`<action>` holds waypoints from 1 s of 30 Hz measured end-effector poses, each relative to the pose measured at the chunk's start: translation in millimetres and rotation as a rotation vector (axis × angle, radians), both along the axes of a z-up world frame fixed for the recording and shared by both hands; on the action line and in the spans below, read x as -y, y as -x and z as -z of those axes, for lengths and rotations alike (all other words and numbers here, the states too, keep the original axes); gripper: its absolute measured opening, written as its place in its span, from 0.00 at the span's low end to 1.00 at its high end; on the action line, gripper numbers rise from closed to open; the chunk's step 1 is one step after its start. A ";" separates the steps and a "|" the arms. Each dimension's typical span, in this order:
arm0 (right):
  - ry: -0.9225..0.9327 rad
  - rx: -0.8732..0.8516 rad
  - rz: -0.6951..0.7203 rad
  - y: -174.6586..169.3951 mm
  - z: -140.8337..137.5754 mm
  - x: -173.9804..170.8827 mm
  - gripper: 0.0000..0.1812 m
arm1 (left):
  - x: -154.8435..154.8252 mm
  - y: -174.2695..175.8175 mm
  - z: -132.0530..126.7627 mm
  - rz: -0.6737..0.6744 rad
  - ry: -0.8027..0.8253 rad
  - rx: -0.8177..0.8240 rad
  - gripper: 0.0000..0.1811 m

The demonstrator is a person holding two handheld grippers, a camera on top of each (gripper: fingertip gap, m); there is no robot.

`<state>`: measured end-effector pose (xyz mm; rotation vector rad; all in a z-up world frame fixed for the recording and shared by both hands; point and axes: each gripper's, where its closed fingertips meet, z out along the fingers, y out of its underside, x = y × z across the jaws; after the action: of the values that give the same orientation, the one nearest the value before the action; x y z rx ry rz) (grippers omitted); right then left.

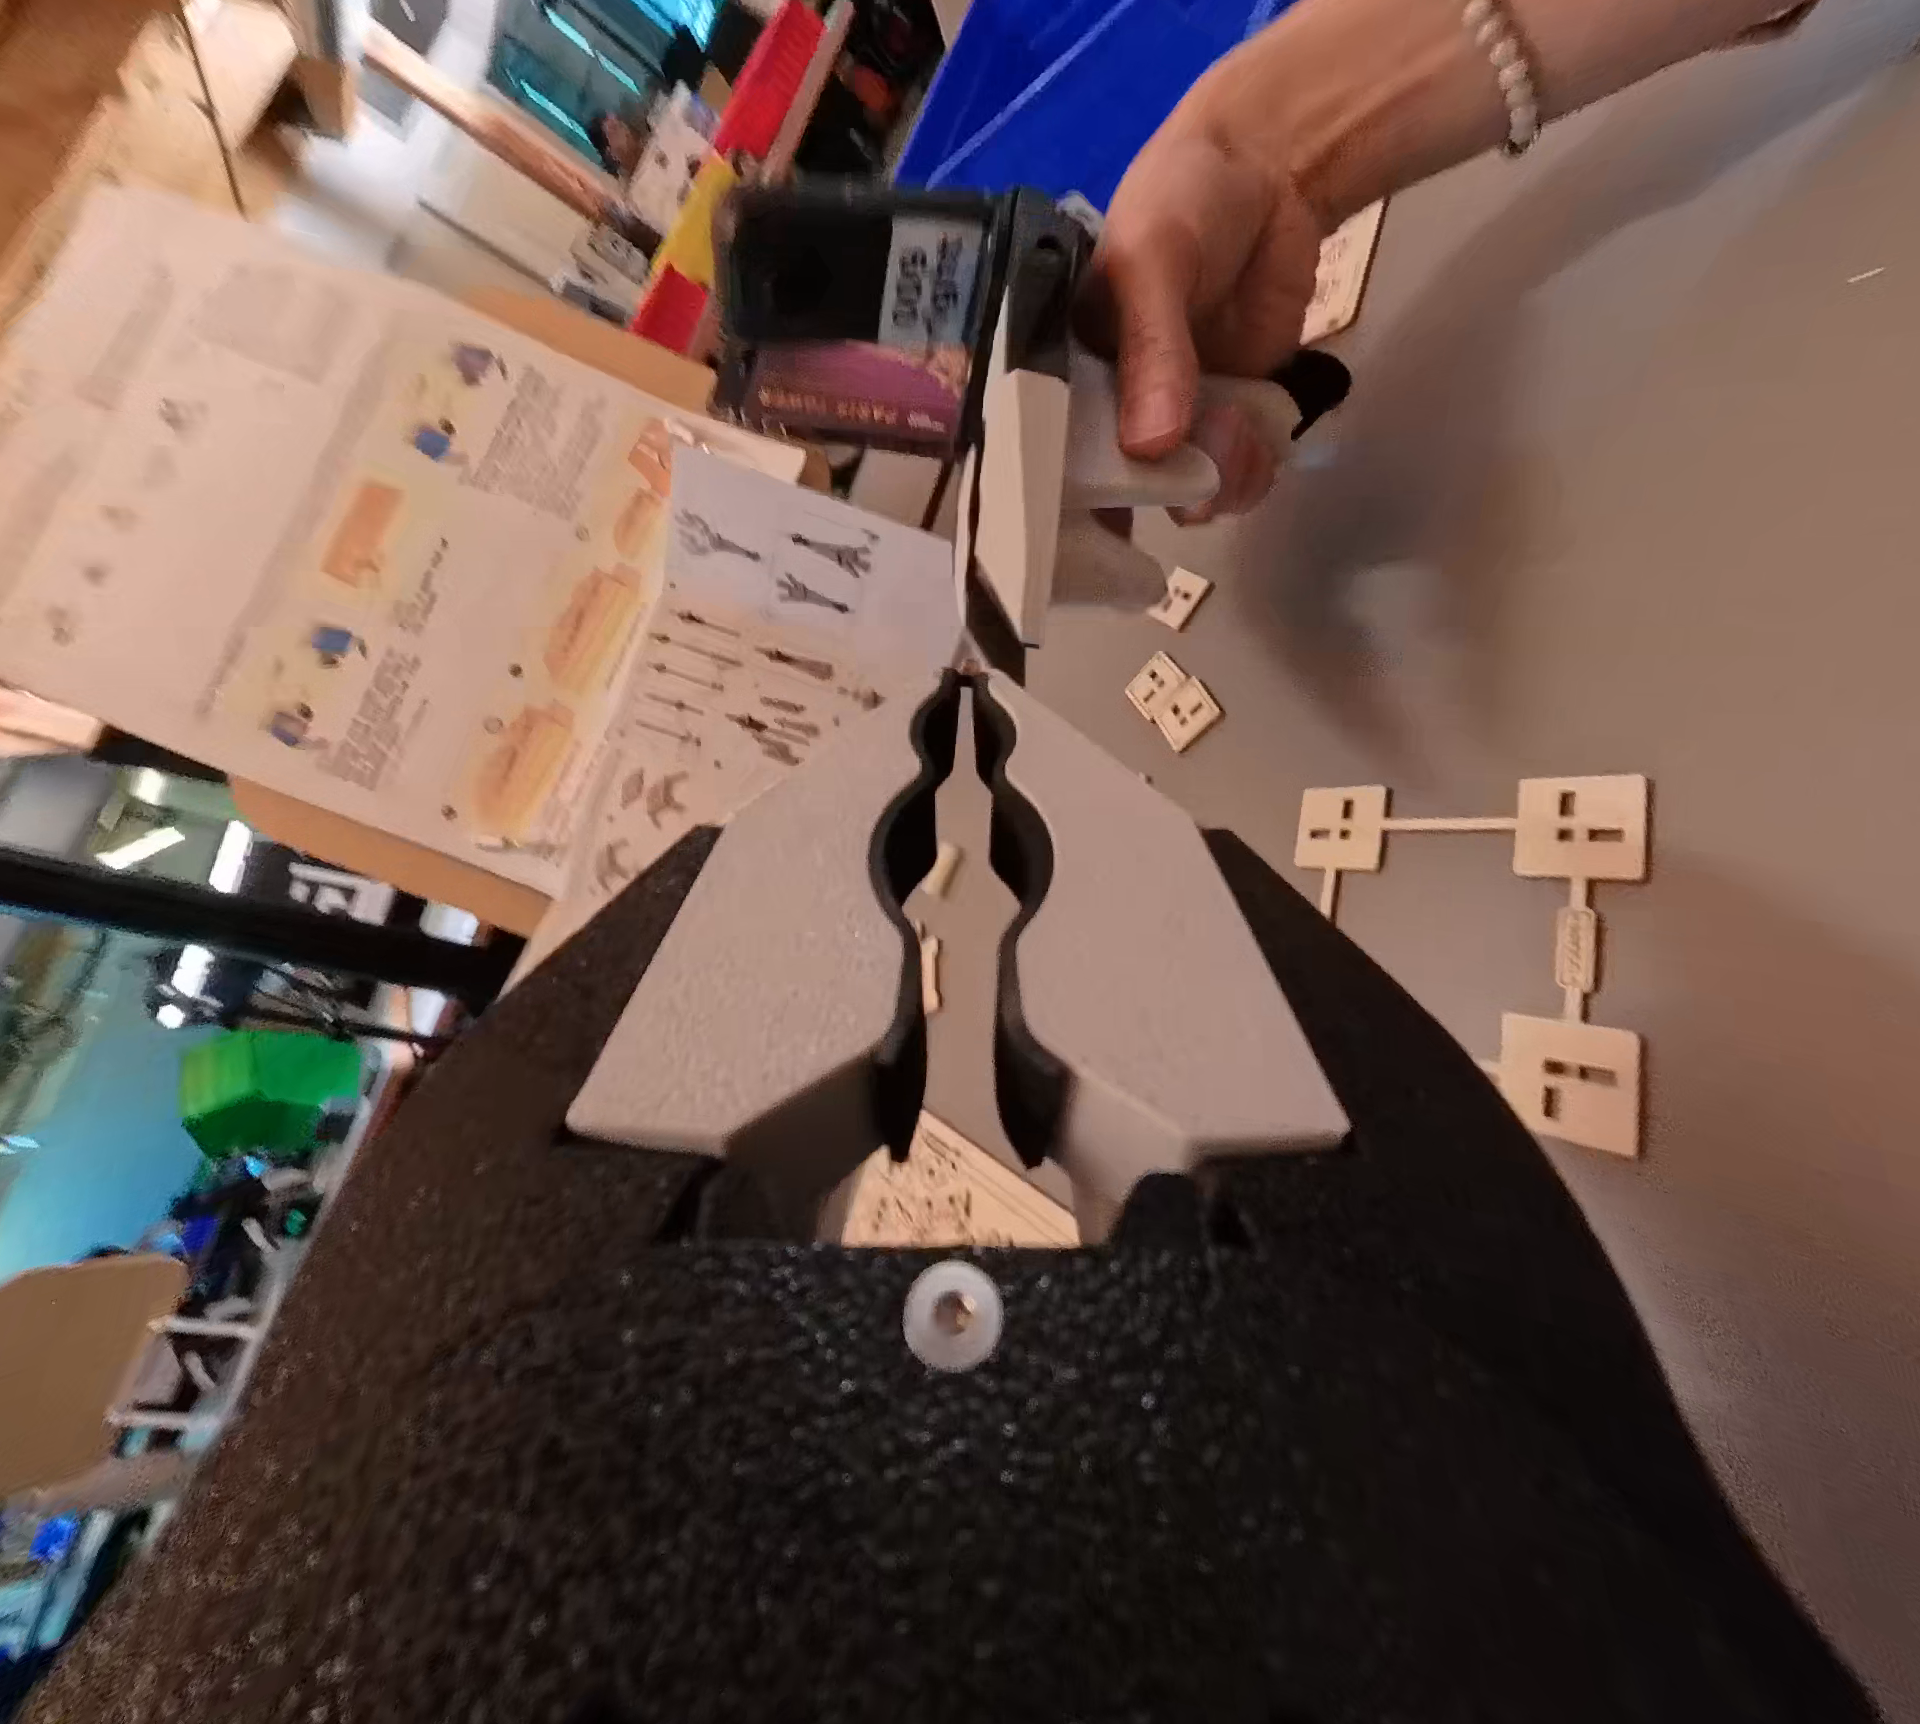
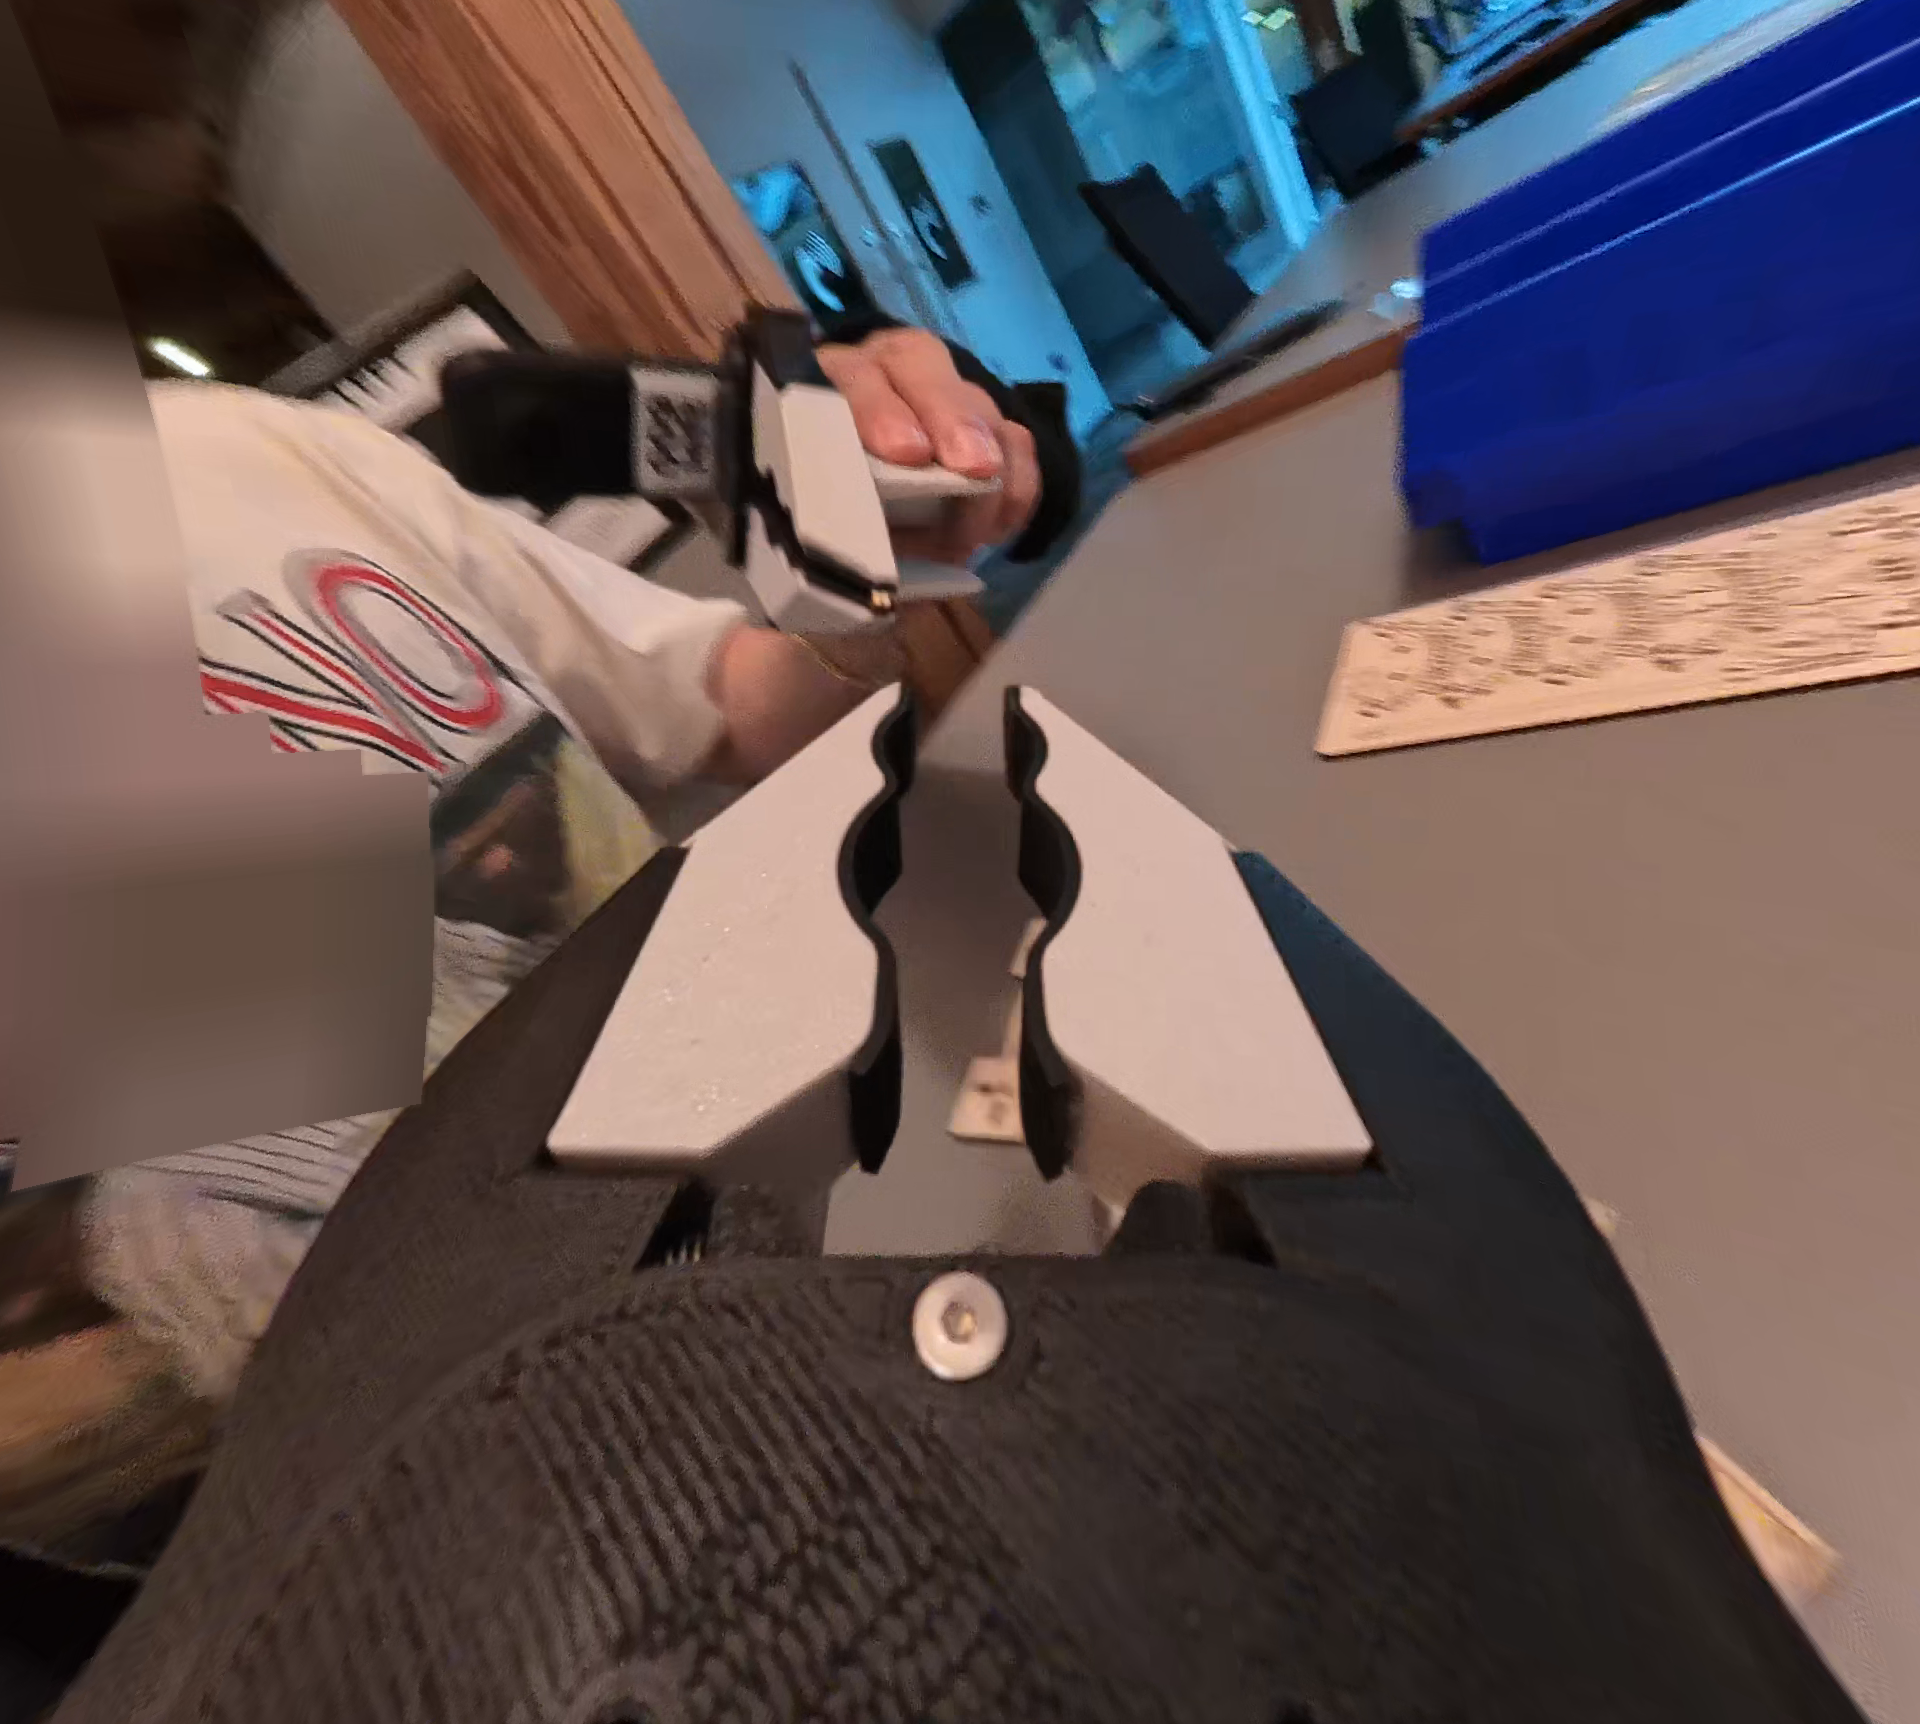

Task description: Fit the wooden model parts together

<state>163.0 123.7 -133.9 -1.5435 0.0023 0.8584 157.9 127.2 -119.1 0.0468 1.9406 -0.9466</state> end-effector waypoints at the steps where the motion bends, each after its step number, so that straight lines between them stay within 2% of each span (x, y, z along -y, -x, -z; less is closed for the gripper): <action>1: 0.030 0.087 0.043 -4.8 7.1 0.2 0.05 | -4.3 -1.8 2.0 -0.019 -0.001 -0.034 0.00; 5: 0.167 0.496 0.175 -22.0 33.1 3.8 0.00 | -13.5 -0.5 29.9 -0.035 -0.036 -0.292 0.00; 8: 0.231 0.750 0.294 -29.0 47.0 5.3 0.00 | -17.8 1.8 63.0 -0.063 -0.107 -0.526 0.00; 10: 0.293 0.933 0.365 -28.0 67.3 9.2 0.00 | -18.9 2.7 84.2 -0.071 -0.185 -0.645 0.00; 12: 0.302 1.182 0.405 -18.0 84.8 14.8 0.00 | -18.8 0.7 99.2 -0.075 -0.277 -0.712 0.00; 14: 0.286 1.377 0.442 -7.1 91.0 17.3 0.00 | -13.7 -0.7 108.5 -0.058 -0.344 -0.773 0.00; 19: 0.176 1.791 0.507 27.1 84.5 16.1 0.00 | -0.8 -1.0 121.1 -0.026 -0.453 -0.973 0.00; 22: 0.130 1.915 0.477 50.4 86.3 14.6 0.00 | 2.2 -2.9 121.7 -0.050 -0.516 -1.022 0.00; 25: 0.148 1.987 0.444 53.8 89.1 14.6 0.00 | 7.3 -2.6 121.4 -0.093 -0.521 -1.086 0.00; 30: 0.198 1.973 0.399 49.4 99.4 18.2 0.00 | 8.3 2.8 124.9 -0.137 -0.542 -1.125 0.00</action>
<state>113.6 105.5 -233.3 -1.8735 -0.9874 -1.2075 155.1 118.9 -244.0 -0.3780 3.1368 -0.2909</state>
